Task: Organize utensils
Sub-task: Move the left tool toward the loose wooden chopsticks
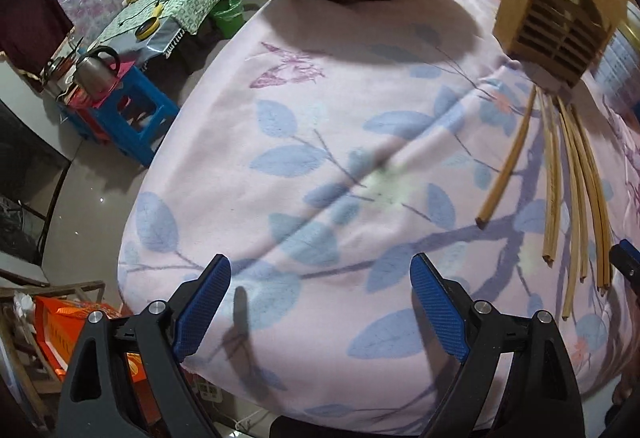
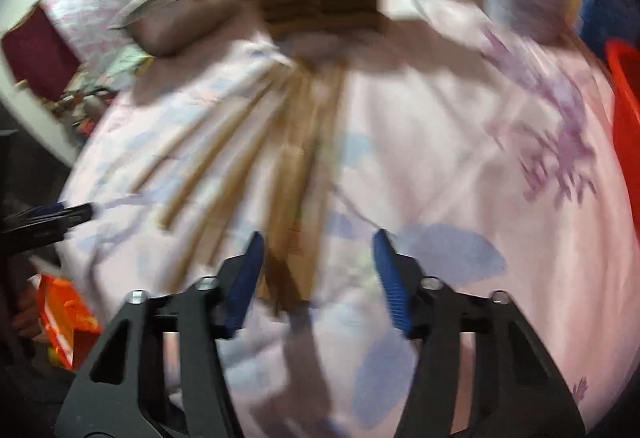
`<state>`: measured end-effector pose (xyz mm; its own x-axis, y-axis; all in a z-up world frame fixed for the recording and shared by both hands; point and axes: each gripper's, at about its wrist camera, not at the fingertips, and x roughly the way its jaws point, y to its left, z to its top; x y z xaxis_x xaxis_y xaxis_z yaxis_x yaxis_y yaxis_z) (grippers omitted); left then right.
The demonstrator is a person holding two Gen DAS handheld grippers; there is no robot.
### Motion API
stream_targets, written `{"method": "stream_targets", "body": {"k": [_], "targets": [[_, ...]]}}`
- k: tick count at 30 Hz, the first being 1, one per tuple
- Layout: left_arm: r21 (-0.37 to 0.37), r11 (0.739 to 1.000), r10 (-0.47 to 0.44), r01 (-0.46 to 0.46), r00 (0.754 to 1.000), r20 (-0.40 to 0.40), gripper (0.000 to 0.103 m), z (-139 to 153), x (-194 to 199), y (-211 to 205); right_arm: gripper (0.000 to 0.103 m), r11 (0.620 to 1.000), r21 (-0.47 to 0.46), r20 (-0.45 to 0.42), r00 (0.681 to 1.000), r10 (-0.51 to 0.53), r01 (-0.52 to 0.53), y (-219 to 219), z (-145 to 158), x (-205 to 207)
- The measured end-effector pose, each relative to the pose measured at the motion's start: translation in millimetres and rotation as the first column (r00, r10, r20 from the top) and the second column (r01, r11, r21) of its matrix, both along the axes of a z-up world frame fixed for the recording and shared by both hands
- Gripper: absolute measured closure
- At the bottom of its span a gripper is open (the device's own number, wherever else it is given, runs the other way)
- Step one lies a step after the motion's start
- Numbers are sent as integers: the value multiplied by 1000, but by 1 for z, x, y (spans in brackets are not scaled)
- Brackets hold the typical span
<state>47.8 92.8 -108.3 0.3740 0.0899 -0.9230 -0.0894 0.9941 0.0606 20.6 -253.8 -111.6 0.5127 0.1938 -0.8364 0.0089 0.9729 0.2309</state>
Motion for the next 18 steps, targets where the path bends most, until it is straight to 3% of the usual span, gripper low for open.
{"method": "stream_targets", "body": {"k": [1, 4, 7, 11, 13, 16, 18], "targets": [[-4, 1000, -3, 3, 1000, -2, 13, 0, 2, -1, 68, 1000, -8, -6, 1000, -25, 25, -7, 0, -1], [-13, 999, -36, 36, 999, -3, 13, -2, 10, -9, 67, 997, 24, 0, 997, -74, 74, -25, 7, -8], [-12, 996, -90, 90, 996, 0, 13, -4, 18, -26, 64, 998, 59, 16, 999, -27, 26, -16, 11, -13], [13, 987, -157, 157, 988, -2, 13, -7, 24, -47, 66, 997, -9, 10, 997, 82, -82, 18, 5, -8], [32, 982, -185, 185, 983, -1, 13, -7, 26, -55, 74, 1000, -4, -4, 1000, 10, -10, 8, -1, -6], [34, 980, -198, 198, 980, 4, 13, -8, 29, -57, 73, 990, 13, 1, 990, -143, 143, -28, 2, -14], [17, 980, -199, 199, 980, 3, 13, -9, 32, -59, 73, 984, 40, 5, 985, -172, 171, -41, 5, -21]]}}
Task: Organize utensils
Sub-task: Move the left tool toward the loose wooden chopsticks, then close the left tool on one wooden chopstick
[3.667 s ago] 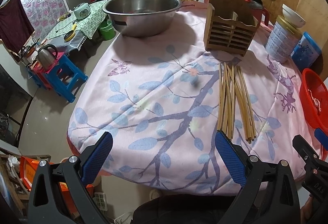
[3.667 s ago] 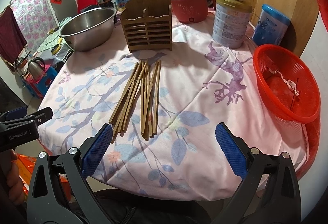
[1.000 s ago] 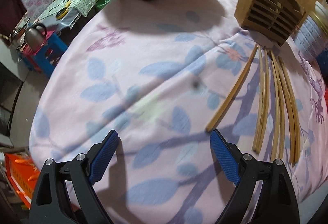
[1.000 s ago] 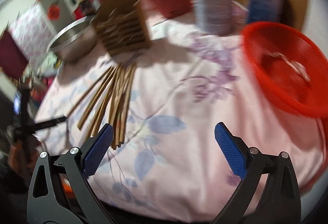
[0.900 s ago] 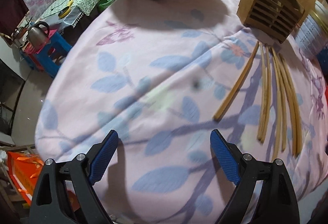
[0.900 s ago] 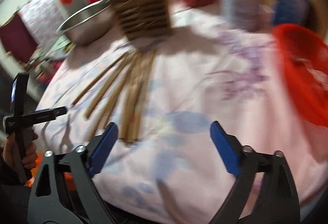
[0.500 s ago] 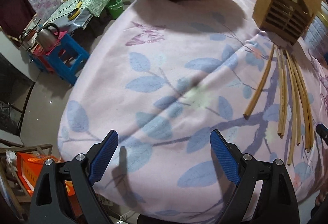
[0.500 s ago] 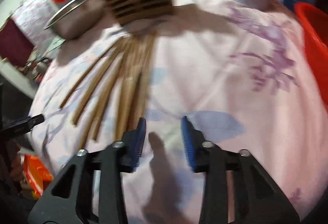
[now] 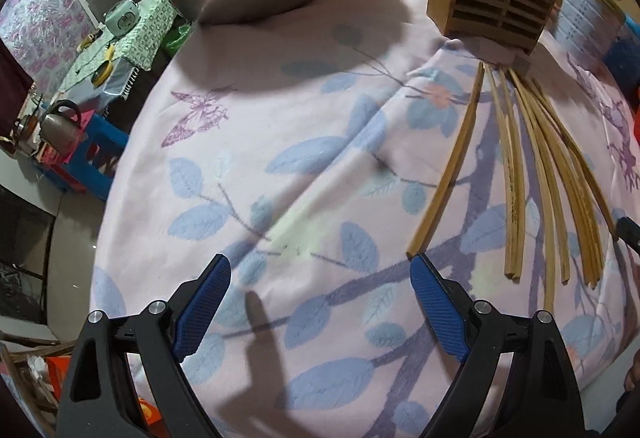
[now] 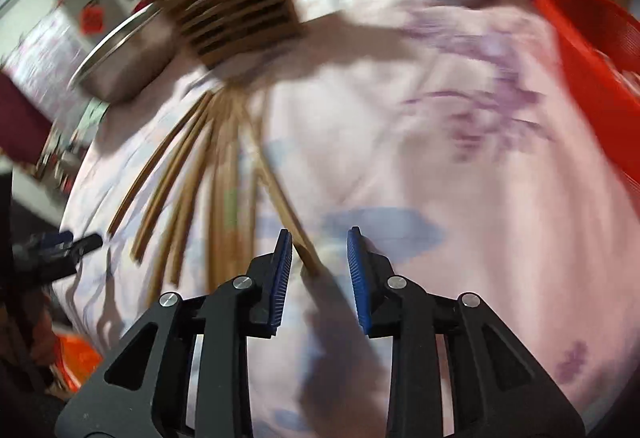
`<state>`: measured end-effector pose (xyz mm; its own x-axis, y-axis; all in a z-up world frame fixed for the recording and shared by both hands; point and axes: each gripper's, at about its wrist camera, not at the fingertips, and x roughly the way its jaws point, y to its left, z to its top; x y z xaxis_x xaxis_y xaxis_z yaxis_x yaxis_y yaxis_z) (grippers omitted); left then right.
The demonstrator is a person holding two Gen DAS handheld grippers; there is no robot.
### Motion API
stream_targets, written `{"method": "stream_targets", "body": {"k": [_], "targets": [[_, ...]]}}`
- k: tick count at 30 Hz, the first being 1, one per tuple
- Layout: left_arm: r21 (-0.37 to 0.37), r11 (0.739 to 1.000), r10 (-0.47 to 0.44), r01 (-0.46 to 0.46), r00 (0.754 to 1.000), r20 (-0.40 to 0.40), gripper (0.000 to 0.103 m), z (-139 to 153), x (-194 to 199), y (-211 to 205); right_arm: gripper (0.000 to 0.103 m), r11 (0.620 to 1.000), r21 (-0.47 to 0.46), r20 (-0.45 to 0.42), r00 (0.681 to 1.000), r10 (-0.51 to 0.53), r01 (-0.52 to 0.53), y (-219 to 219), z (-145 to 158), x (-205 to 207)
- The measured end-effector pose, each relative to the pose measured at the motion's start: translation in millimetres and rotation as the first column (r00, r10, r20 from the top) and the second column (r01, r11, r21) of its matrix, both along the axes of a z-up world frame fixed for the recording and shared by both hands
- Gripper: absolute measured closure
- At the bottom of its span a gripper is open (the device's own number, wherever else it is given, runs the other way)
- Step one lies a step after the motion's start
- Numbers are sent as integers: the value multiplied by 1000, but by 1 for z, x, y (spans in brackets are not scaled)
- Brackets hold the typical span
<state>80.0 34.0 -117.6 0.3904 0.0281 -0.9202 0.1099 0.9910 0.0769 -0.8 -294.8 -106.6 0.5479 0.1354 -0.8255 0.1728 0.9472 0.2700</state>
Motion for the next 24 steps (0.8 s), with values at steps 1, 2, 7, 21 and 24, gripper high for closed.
{"method": "stream_targets", "body": {"k": [1, 2, 7, 21, 24], "targets": [[-14, 1000, -4, 4, 1000, -3, 13, -1, 2, -1, 73, 1000, 6, 5, 1000, -2, 2, -3, 2, -4], [-28, 1000, -10, 10, 1000, -3, 13, -2, 4, -3, 70, 1000, 2, 10, 1000, 2, -2, -2, 3, -8], [-40, 996, -78, 79, 997, 29, 31, -7, 11, -25, 70, 996, -74, 2, 999, 54, -54, 7, 6, -17], [-95, 988, -117, 126, 989, 91, 95, -6, -1, -40, 70, 996, -72, 11, 998, 62, -61, -3, 8, -23], [-82, 993, -84, 90, 994, 76, 95, -5, -6, -23, 70, 990, -82, -5, 994, 112, -112, 5, -1, -16]]}}
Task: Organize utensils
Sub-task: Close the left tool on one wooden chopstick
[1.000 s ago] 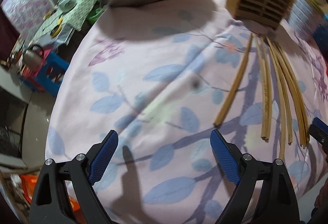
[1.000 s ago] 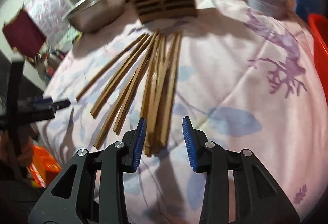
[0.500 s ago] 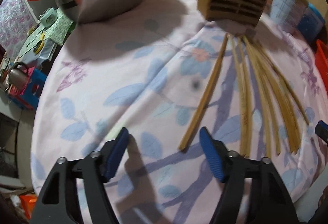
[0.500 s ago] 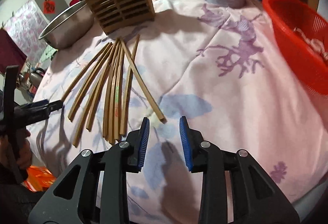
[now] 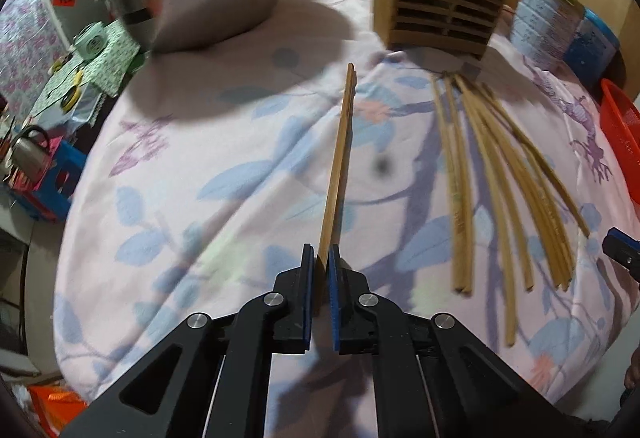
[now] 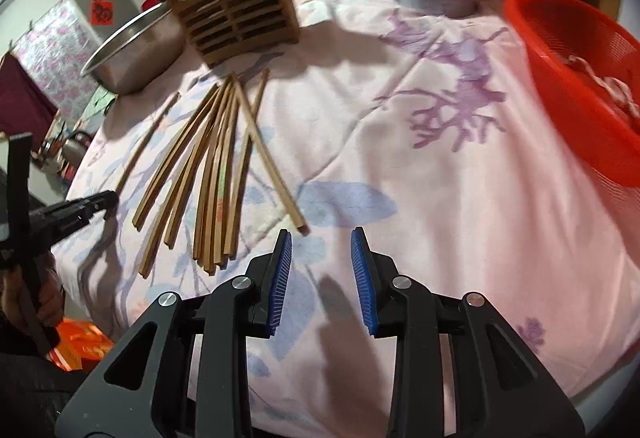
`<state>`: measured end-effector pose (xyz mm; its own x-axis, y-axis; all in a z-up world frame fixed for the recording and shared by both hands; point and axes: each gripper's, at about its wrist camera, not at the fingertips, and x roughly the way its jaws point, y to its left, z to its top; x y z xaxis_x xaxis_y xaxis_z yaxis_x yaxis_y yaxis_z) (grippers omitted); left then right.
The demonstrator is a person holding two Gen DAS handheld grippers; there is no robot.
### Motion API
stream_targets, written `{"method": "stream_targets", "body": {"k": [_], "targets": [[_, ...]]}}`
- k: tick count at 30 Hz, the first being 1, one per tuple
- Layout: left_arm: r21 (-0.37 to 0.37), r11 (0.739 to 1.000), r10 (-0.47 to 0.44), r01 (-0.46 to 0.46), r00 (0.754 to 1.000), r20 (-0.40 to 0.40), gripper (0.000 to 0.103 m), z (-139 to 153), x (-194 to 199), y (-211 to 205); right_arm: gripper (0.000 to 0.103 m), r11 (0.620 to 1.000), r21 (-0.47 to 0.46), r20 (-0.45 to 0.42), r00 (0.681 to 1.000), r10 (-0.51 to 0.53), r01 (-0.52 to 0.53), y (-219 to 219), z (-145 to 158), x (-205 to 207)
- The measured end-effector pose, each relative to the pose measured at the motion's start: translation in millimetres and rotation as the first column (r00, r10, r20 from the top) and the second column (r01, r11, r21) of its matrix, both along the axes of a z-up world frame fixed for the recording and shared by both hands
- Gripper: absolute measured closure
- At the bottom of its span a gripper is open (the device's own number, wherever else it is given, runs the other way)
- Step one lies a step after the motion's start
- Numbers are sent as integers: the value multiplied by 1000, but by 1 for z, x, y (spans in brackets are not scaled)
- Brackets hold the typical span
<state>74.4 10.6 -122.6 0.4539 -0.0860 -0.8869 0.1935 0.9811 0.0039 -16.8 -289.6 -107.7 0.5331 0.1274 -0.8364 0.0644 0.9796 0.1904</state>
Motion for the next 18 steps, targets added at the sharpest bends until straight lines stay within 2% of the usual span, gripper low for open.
{"method": "stream_targets", "body": {"k": [6, 15, 18], "targets": [[28, 998, 49, -48, 999, -15, 95, 2, -13, 24, 70, 999, -19, 29, 998, 50, -49, 8, -8, 15], [54, 997, 63, -62, 998, -16, 95, 1, -23, 35, 73, 976, -180, 118, 982, 147, -124, 28, -13, 9], [66, 996, 61, -61, 998, -3, 95, 0, -20, 31, 76, 972, -193, 146, 975, 165, -135, 30, -14, 1]]}}
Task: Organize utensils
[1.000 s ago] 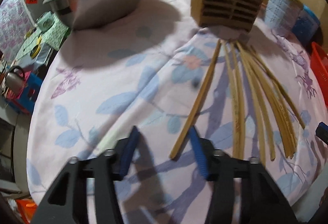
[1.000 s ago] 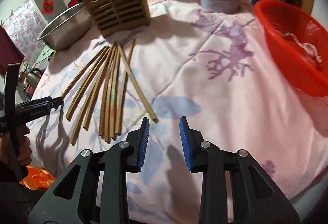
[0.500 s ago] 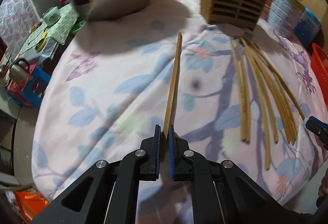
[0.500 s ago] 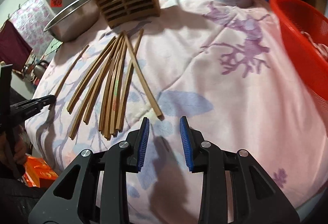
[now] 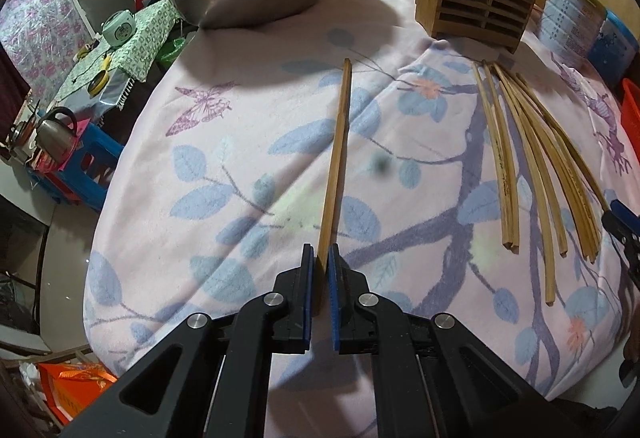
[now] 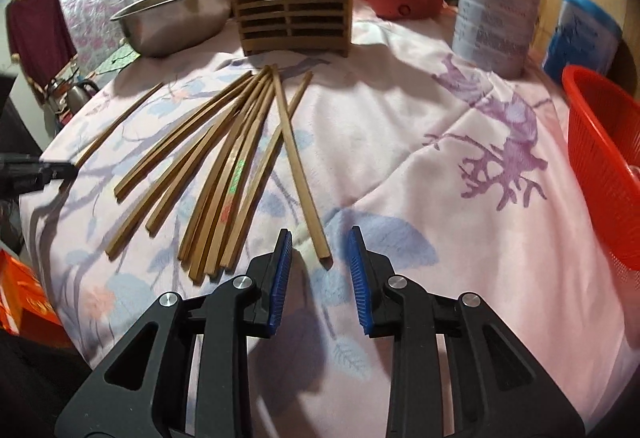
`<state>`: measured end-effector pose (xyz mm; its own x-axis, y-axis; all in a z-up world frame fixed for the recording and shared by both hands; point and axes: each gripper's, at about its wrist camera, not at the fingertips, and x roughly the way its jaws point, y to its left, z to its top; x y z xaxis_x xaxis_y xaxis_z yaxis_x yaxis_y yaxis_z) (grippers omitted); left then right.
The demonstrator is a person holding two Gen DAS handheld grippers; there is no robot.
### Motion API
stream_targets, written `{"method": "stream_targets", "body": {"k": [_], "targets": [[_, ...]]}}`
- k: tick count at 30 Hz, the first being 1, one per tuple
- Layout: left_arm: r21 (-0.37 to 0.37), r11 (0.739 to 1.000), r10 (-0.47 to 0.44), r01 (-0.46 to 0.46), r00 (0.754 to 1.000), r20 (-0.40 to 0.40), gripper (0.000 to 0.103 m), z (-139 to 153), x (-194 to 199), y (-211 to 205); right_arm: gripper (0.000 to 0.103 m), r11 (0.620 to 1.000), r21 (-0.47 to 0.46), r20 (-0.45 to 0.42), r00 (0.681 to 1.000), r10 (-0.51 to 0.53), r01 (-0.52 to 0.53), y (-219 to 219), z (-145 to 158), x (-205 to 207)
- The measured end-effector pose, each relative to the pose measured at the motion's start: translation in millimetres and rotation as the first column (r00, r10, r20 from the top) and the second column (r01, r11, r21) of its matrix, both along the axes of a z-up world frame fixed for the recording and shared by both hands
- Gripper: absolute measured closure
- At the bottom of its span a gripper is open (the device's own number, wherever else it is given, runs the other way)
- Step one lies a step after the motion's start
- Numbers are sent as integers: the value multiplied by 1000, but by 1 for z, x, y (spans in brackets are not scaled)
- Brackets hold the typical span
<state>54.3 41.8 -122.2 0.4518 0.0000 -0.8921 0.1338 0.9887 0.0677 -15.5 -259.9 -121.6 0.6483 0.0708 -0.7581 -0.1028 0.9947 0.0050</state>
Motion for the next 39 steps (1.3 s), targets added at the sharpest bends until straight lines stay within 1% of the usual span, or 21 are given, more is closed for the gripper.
{"method": "stream_targets", "body": {"k": [1, 3, 5, 6, 8, 11, 15, 19, 21, 24, 29, 32, 36, 39], "targets": [[5, 1000, -2, 2, 1000, 3, 96, 0, 1, -1, 78, 1000, 7, 3, 1000, 4, -4, 0, 0, 0], [17, 1000, -8, 8, 1000, 5, 96, 0, 2, -3, 92, 1000, 7, 9, 1000, 12, -12, 2, 0, 1], [25, 1000, -14, 14, 1000, 6, 96, 0, 2, -4, 96, 1000, 2, 14, 1000, 23, -23, 7, -1, 3], [28, 999, -16, 16, 1000, 5, 96, 0, 2, -5, 96, 1000, 15, 9, 1000, 27, -27, 9, 0, 4], [24, 1000, -18, 18, 1000, -2, 96, 2, 3, -4, 96, 999, 49, 11, 1000, 21, -21, 8, 4, 2], [3, 1000, -13, 13, 1000, 27, 96, 16, 3, -3, 96, 998, 52, 45, 999, 18, -20, 8, 24, -5], [-27, 999, -18, 21, 994, 107, 97, 55, 5, 1, 96, 998, 62, 94, 996, 10, -16, 3, 60, -11], [-66, 997, -24, 38, 980, 199, 97, 102, 15, 4, 96, 995, 100, 156, 987, -24, 8, -2, 97, -8], [-90, 994, -38, 60, 973, 230, 97, 120, 21, 4, 96, 992, 126, 192, 980, -52, 28, -3, 115, -5], [-107, 988, -79, 111, 961, 267, 97, 142, 30, 1, 96, 985, 164, 226, 970, -92, 55, -2, 132, -3], [-124, 977, -134, 173, 953, 272, 97, 156, 45, -4, 96, 973, 208, 251, 956, -152, 100, 3, 151, 2], [-136, 970, -159, 202, 948, 276, 97, 160, 52, -7, 96, 971, 215, 260, 952, -163, 108, 5, 158, 2], [-162, 966, -152, 203, 947, 282, 97, 168, 59, -11, 96, 980, 187, 278, 953, -122, 71, 5, 169, 10], [-163, 970, -127, 183, 944, 304, 97, 179, 65, -20, 96, 984, 176, 282, 956, -76, 26, 0, 175, 23]]}}
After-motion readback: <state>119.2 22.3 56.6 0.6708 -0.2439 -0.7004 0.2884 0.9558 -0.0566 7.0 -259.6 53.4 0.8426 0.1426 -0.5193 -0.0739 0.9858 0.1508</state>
